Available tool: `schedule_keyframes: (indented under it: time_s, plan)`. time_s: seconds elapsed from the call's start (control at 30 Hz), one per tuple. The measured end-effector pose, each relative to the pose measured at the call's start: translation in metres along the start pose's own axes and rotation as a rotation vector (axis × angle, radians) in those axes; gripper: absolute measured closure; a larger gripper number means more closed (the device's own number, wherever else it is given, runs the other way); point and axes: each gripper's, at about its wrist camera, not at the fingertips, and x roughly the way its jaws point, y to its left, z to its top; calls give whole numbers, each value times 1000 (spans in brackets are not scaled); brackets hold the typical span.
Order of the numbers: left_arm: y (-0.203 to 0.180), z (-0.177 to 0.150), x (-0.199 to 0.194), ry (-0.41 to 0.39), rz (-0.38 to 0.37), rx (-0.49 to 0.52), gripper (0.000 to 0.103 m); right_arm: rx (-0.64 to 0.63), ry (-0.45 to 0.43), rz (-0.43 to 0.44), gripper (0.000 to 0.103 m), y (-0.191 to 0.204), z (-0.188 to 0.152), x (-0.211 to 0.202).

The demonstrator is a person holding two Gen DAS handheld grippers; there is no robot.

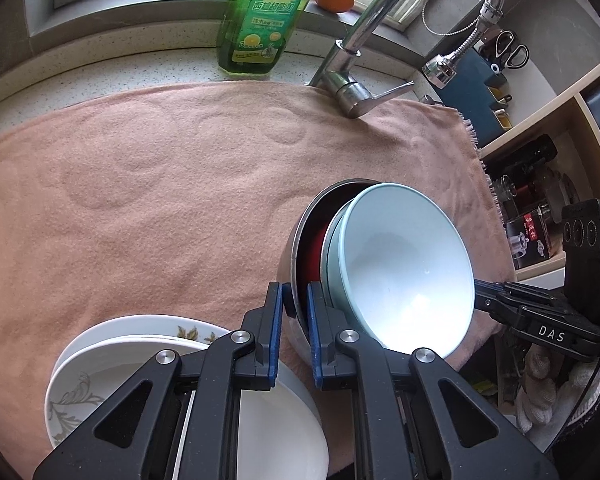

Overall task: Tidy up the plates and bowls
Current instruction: 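Lift the bowl stack and lower it onto the white plate stack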

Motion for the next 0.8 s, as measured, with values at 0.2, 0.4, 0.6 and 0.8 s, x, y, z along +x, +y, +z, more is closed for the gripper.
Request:
schedule_keyframes:
  time_s: [0.2,0.4,0.6,0.8]
  plan:
    - [-1,2,-6,-23,8,7,93,-25,-18,-2,91,5,2,-5]
    - [-3,5,-20,-53,2,14,93,-48,-45,0,91,14,6,-20]
    - [-3,4,-44,-98,-3,19,93,-90,-72,3,91,34,5,-37]
    - [6,-6,-70,-138,7,9,93,-134,-84,18,91,57,0,-47]
